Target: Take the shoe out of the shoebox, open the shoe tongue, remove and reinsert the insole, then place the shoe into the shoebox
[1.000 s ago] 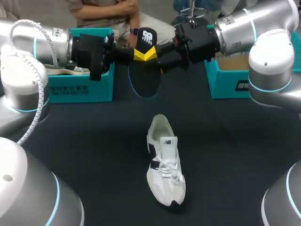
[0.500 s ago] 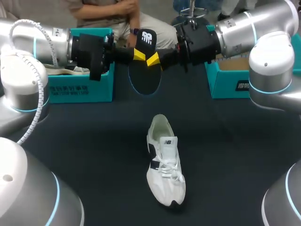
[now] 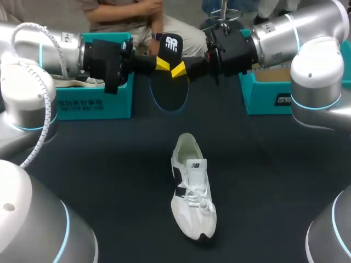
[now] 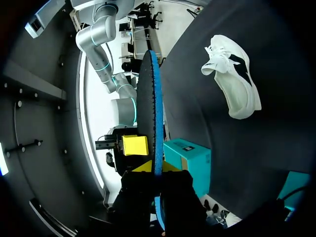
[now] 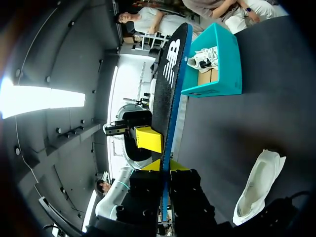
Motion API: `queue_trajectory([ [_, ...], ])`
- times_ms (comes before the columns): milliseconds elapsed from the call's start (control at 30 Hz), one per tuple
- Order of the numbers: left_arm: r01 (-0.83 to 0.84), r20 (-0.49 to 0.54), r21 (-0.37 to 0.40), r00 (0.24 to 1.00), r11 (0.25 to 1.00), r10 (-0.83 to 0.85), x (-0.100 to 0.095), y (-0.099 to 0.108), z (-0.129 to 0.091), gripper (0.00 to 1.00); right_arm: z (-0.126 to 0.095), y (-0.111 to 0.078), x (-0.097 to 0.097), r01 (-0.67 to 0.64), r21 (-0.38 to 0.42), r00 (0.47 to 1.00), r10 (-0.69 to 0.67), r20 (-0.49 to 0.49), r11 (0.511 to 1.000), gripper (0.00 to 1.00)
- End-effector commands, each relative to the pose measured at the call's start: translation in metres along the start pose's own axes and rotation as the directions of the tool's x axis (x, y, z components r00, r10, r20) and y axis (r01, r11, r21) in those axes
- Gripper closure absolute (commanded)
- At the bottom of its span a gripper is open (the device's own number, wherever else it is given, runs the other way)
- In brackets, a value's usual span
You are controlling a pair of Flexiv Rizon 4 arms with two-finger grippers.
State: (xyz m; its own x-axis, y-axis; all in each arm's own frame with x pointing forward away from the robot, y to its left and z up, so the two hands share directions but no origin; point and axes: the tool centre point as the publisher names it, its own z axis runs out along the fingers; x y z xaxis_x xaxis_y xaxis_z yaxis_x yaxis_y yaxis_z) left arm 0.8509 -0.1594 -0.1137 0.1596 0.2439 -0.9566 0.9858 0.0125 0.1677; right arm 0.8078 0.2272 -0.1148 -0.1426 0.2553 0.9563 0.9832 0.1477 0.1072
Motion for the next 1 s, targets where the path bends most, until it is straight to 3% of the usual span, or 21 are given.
queue_trajectory([
  [33, 0.007, -0.013, 0.018, 1.000, 1.000, -0.007, -0.001, -0.001, 0.001, 0.00, -0.003, -0.001, 0.000, 0.002, -0.012, 1.000, -0.002, 0.007, 1.000, 1.00],
  [333, 0.131, -0.072, 0.099, 0.990, 0.986, -0.124, -0.006, -0.006, -0.012, 0.00, -0.016, 0.004, -0.010, 0.006, -0.054, 0.999, -0.004, 0.047, 0.999, 1.00],
  [600, 0.331, -0.246, 0.192, 0.928, 0.924, -0.281, -0.006, -0.016, -0.037, 0.00, -0.034, 0.013, -0.020, 0.014, -0.093, 0.995, -0.005, 0.095, 0.996, 1.00],
  [667, 0.361, -0.276, 0.185, 0.912, 0.914, -0.304, -0.006, -0.017, -0.045, 0.00, -0.037, 0.013, -0.023, 0.019, -0.102, 0.995, -0.009, 0.102, 0.995, 1.00],
  [833, 0.375, -0.304, 0.207, 0.903, 0.903, -0.305, -0.006, -0.020, -0.058, 0.00, -0.039, 0.011, -0.025, 0.027, -0.124, 0.994, -0.013, 0.110, 0.992, 1.00],
  [1000, 0.387, -0.354, 0.268, 0.891, 0.882, -0.284, -0.009, -0.026, -0.059, 0.00, -0.039, 0.011, -0.025, 0.024, -0.126, 0.995, -0.011, 0.101, 0.992, 1.00],
])
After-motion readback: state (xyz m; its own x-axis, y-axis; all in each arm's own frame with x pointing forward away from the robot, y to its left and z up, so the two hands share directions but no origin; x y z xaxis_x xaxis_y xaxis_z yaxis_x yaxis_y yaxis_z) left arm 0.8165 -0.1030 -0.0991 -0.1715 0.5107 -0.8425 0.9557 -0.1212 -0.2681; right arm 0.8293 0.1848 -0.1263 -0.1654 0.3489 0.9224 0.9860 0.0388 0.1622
